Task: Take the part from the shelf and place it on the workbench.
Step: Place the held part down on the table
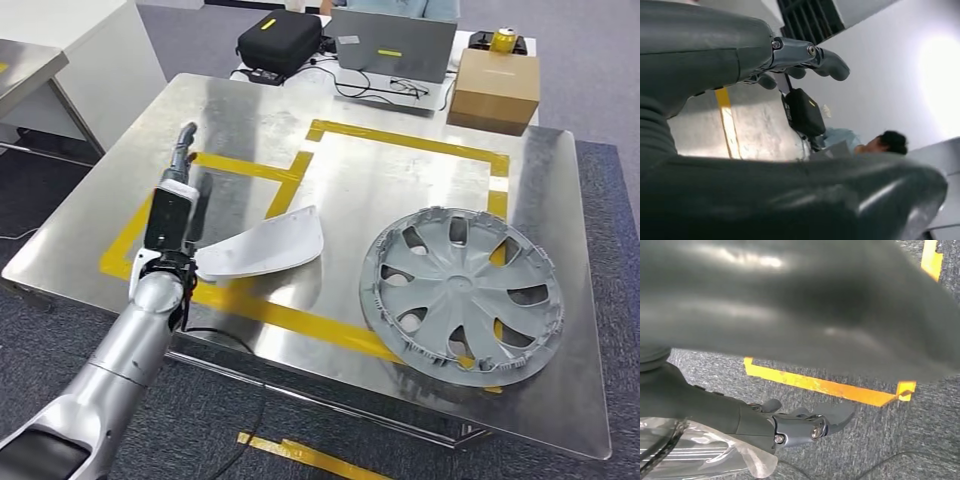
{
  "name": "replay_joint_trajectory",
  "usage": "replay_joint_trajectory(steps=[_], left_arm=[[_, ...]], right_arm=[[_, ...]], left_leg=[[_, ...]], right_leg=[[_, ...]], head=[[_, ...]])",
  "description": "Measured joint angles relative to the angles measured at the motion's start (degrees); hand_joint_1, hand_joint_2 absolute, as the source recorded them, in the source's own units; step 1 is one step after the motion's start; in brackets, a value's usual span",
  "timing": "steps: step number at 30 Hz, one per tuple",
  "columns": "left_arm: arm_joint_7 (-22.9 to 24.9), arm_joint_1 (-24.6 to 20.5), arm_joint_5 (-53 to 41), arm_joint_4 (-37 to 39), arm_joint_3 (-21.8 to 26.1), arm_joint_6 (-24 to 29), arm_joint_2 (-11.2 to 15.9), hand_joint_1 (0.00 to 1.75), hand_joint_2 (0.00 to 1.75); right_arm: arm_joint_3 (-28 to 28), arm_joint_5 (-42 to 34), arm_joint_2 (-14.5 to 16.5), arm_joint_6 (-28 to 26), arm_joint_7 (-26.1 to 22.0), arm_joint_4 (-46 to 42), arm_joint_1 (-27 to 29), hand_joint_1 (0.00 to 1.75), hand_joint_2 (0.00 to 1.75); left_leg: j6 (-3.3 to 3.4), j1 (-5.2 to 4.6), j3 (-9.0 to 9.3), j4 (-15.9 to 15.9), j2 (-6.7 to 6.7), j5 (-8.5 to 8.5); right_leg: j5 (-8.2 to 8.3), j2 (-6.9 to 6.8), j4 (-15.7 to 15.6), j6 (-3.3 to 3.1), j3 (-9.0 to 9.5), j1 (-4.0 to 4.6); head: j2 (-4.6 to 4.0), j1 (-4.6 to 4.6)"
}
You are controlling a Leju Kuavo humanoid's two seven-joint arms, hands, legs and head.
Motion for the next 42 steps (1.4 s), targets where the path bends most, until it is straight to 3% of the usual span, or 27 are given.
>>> replay_joint_trajectory(steps=[1,2,3,5,7,8,11,13,15,17,18,19,22,24,26,27,29,31,32,33,34,35,36,38,40,42], left_arm=[[-0.29,0.97,2.10,-1.68,1.05,-0.04,-0.14,0.00,0.00],[-0.46,1.79,3.49,-3.14,1.95,-0.08,-0.30,0.00,0.00],[-0.53,2.41,4.14,-4.24,2.56,-0.11,-0.42,0.00,0.00],[-0.64,3.07,4.98,-6.27,3.63,-0.10,-0.63,0.00,0.00],[-0.93,3.31,6.31,-8.30,4.42,0.08,-0.84,0.00,0.00],[-1.18,3.48,7.15,-9.26,4.73,0.26,-0.92,0.00,0.00],[-2.04,4.55,8.88,-12.20,5.46,1.74,-0.89,0.00,0.00],[-2.48,4.97,8.69,-14.18,5.67,3.33,-0.75,0.00,0.00],[-2.68,5.24,8.37,-15.59,5.84,4.36,-0.58,0.00,0.00],[-2.73,5.75,8.34,-16.54,6.02,4.89,-0.32,0.00,0.00],[-2.75,5.98,8.31,-16.96,6.11,5.10,-0.15,0.00,0.00],[-2.78,6.14,8.25,-17.36,6.21,5.24,0.02,0.00,0.00],[-2.85,6.27,7.99,-18.76,6.51,5.42,0.47,0.00,0.00],[-2.87,6.32,7.87,-19.41,6.59,5.45,0.67,0.00,0.00],[-2.87,6.46,7.74,-19.70,6.63,5.65,0.86,0.00,0.00],[-2.87,6.53,7.65,-19.84,6.66,5.83,1.01,0.00,0.00],[-2.87,6.59,7.51,-20.09,6.71,6.15,1.35,0.00,0.00],[-2.86,6.74,7.49,-20.18,6.72,6.25,1.60,0.00,0.00],[-2.83,6.87,7.49,-20.19,6.71,6.26,1.70,0.00,0.00],[-2.80,6.99,7.49,-20.19,6.71,6.26,1.81,0.00,0.00],[-2.76,7.08,7.48,-20.21,6.71,6.25,1.91,0.00,0.00],[-2.71,7.12,7.47,-20.28,6.71,6.24,1.97,0.00,0.00],[-2.68,7.10,7.44,-20.40,6.71,6.23,2.01,0.00,0.00],[-2.62,7.03,7.36,-20.78,6.70,6.21,2.05,0.00,0.00],[-2.61,6.97,7.31,-21.02,6.69,6.21,2.09,0.00,0.00],[-2.57,6.95,7.29,-21.05,6.69,6.21,2.13,0.00,0.00]], right_arm=[[-0.05,-0.09,0.04,-0.21,0.02,0.00,0.08,0.00,0.00],[-0.10,-0.16,0.08,-0.36,0.02,0.00,0.18,0.00,0.00],[-0.13,-0.21,0.11,-0.45,0.03,0.01,0.27,0.00,0.00],[-0.18,-0.24,0.22,-0.55,0.03,0.01,0.33,0.00,0.00],[-0.22,-0.24,0.47,-0.63,0.02,0.01,0.26,0.00,0.00],[-0.25,-0.24,0.55,-0.69,0.02,0.01,0.23,0.00,0.00],[-0.28,-0.10,0.61,-0.90,0.03,0.00,0.30,0.00,0.00],[-0.29,0.11,0.60,-1.00,0.02,0.00,0.40,0.00,0.00],[-0.29,0.31,0.61,-1.03,0.00,0.00,0.42,0.00,0.00],[-0.28,0.52,0.61,-1.03,0.00,0.00,0.41,0.00,0.00],[-0.28,0.65,0.60,-1.08,0.02,0.00,0.41,0.00,0.00],[-0.28,0.76,0.57,-1.15,0.08,-0.01,0.39,0.00,0.00],[-0.28,1.22,0.52,-1.38,0.44,-0.06,0.17,0.00,0.00],[-0.27,1.45,0.51,-1.47,0.78,-0.09,0.03,0.00,0.00],[-0.27,1.56,0.52,-1.56,1.01,-0.09,0.06,0.00,0.00],[-0.28,1.60,0.52,-1.59,1.04,-0.09,0.06,0.00,0.00],[-0.28,1.63,0.52,-1.66,0.92,-0.09,0.03,0.00,0.00],[-0.28,1.57,0.51,-1.74,0.80,-0.09,0.00,0.00,0.00],[-0.28,1.53,0.51,-1.77,0.74,-0.09,0.01,0.00,0.00],[-0.28,1.49,0.51,-1.77,0.72,-0.09,0.02,0.00,0.00],[-0.28,1.45,0.52,-1.77,0.70,-0.09,0.04,0.00,0.00],[-0.28,1.44,0.52,-1.75,0.70,-0.09,0.05,0.00,0.00],[-0.28,1.44,0.55,-1.73,0.72,-0.09,0.05,0.00,0.00],[-0.28,1.44,0.62,-1.68,0.74,-0.09,0.02,0.00,0.00],[-0.28,1.43,0.67,-1.68,0.77,-0.09,0.01,0.00,0.00],[-0.28,1.40,0.66,-1.71,0.77,-0.09,0.08,0.00,0.00]], left_leg=[[-0.02,0.00,-1.38,3.55,0.00,-1.46],[0.05,-0.01,-1.98,5.38,0.00,-1.88],[0.22,-0.02,-1.58,5.02,0.00,-1.22],[0.94,-0.18,2.10,-1.66,0.00,2.24],[1.68,-0.45,5.78,-8.89,0.03,4.61],[1.86,-0.58,6.57,-10.64,0.03,4.97],[2.24,-0.62,6.56,-11.55,0.09,5.57],[2.88,-0.33,6.21,-11.97,0.22,6.35],[3.27,-0.24,5.42,-11.99,0.26,7.00],[3.25,-0.24,4.49,-11.94,0.26,7.65],[3.15,-0.24,4.02,-11.90,0.26,7.98],[3.02,-0.23,3.63,-11.86,0.25,8.28],[2.28,-0.33,2.80,-11.70,0.23,9.11],[1.62,-0.44,2.50,-11.66,0.25,9.81],[0.98,-0.42,2.26,-11.66,0.22,10.37],[0.67,-0.39,1.90,-11.22,0.20,9.77],[0.15,-0.27,0.44,-7.30,0.16,5.77],[-0.16,-0.21,-1.56,0.31,0.15,0.48],[-0.20,-0.21,-2.00,3.45,0.15,-0.90],[-0.14,-0.21,-1.66,4.94,0.15,-1.04],[0.05,-0.23,-0.30,4.27,0.15,-0.07],[0.38,-0.29,2.06,1.54,0.15,1.43],[0.83,-0.41,5.03,-2.42,0.14,2.60],[1.61,-0.75,10.34,-10.40,0.12,3.00],[2.02,-1.08,11.89,-13.54,0.13,2.59],[2.58,-1.03,11.24,-13.80,0.32,3.55]], right_leg=[[0.02,0.01,0.01,-0.09,-0.02,0.07],[0.05,0.01,0.02,-0.14,-0.04,0.16],[0.11,0.01,0.04,-0.16,-0.06,0.26],[0.27,0.01,0.07,-0.12,-0.07,0.46],[0.48,-0.02,0.19,0.18,-0.25,0.78],[0.62,-0.07,0.22,0.43,-0.38,0.84],[0.88,-0.15,0.17,1.34,-0.69,0.72],[-1.61,-0.15,2.60,1.92,-1.87,0.64],[-6.42,-0.18,9.39,2.40,-4.39,0.50],[-9.24,-0.20,15.33,2.72,-5.95,0.43],[-9.12,-0.21,15.56,2.79,-5.35,0.43],[-8.04,-0.22,13.44,2.77,-3.57,0.42],[-4.68,-0.22,1.57,2.32,4.46,0.54],[-4.25,-0.07,-1.21,1.94,6.10,0.72],[-3.49,-0.03,-1.17,1.24,5.49,0.67],[-3.08,-0.10,-1.23,0.71,5.10,0.59],[-2.00,-0.32,-1.38,-0.26,4.03,0.45],[-0.93,-0.41,-1.32,-0.66,2.68,0.59],[-0.37,-0.43,-1.28,-0.70,1.92,0.69],[0.17,-0.43,-1.24,-0.70,1.17,0.79],[0.69,-0.43,-1.20,-0.67,0.46,0.91],[1.21,-0.41,-1.16,-0.62,-0.20,1.04],[1.69,-0.40,-1.10,-0.54,-0.72,1.13],[2.63,-0.40,-1.01,-0.20,-1.48,1.35],[3.60,-0.45,-1.09,0.42,-1.83,1.34],[3.72,-0.43,-1.04,1.10,-2.28,1.19]], head=[[0.00,0.02],[0.00,0.01],[0.00,0.02],[0.00,0.01],[0.00,0.05],[0.00,0.08],[0.00,0.07],[0.00,0.25],[0.00,0.49],[0.00,0.56],[0.00,0.58],[0.00,0.59],[0.00,0.55],[0.00,0.54],[0.00,0.55],[0.00,0.47],[0.00,0.27],[0.00,0.11],[0.00,0.10],[0.00,0.09],[0.00,0.09],[0.00,0.08],[0.00,0.10],[0.00,0.14],[0.00,0.02],[0.00,-0.13]])
